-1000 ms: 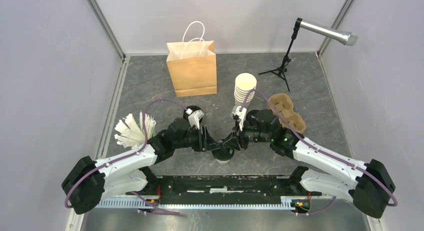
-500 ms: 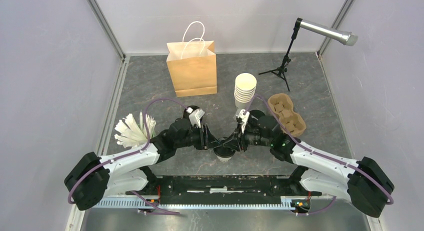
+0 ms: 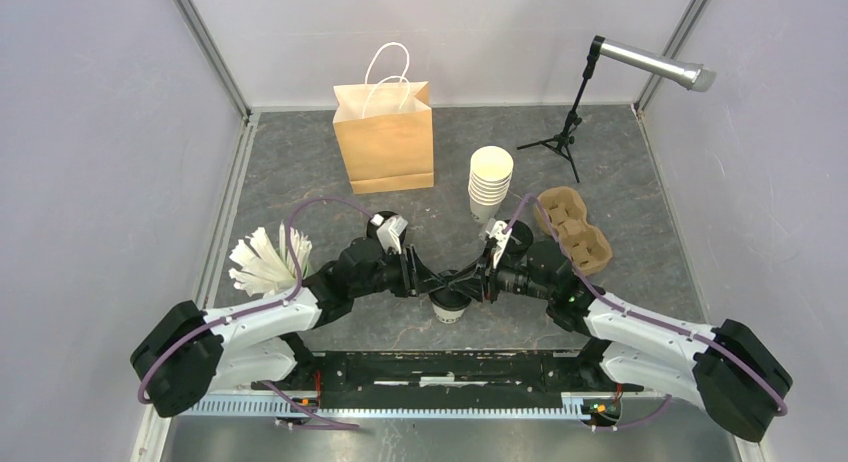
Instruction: Pack the takeout coffee
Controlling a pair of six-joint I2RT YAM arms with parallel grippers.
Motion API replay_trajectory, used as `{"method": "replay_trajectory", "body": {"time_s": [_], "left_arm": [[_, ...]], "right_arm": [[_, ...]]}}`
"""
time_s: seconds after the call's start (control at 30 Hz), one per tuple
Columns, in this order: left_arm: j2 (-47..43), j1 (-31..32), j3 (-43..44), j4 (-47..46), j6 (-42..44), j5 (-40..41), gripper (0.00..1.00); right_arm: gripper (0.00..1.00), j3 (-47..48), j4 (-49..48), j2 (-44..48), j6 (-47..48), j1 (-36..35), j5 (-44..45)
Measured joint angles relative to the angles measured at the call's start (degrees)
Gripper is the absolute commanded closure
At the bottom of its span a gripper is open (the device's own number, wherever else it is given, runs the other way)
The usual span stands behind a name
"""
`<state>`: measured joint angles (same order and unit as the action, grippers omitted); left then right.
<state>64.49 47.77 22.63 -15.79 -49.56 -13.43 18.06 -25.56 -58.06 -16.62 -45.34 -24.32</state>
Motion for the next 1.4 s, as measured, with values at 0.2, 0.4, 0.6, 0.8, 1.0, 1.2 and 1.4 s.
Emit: {"method": "replay_trajectory", "body": {"time_s": [0.2,0.4,0.6,0.8,1.0,1.2,1.4], "left_arm": [[-2.3,0.0,-2.9,-3.1,0.2,-1.7,0.55],[-2.1,0.1,-4.3,-6.9,3.1,-3.4,0.55],[0.0,0.1,-4.2,-10.0,6.1,-5.3,0.54],[1.4,0.1,-3.6,-11.0,8.2,-6.6,0.54],[2.7,0.1,-3.3,-12.2,8.7,-7.2,0.54],[2.9,0.1,-3.3,-12.5,9.3,-7.3,0.55],[3.8,0.3,-3.5,-13.5,9.3,-6.5,0.57]], "right_arm": [[0.61,1.3,5.4,3.8,-1.3,0.0,-2.2],[0.56,7.9,17.9,7.3,0.7,0.6,-1.8],[0.57,13.2,22.5,4.5,5.0,3.3,-2.5],[0.62,13.7,25.2,-1.4,7.6,6.0,-7.0],[0.66,13.5,24.5,-3.3,7.7,7.6,-11.0],[0.73,10.3,19.5,-3.2,7.5,9.2,-13.5],[0.74,3.7,9.2,-1.7,4.8,11.0,-15.4]]}}
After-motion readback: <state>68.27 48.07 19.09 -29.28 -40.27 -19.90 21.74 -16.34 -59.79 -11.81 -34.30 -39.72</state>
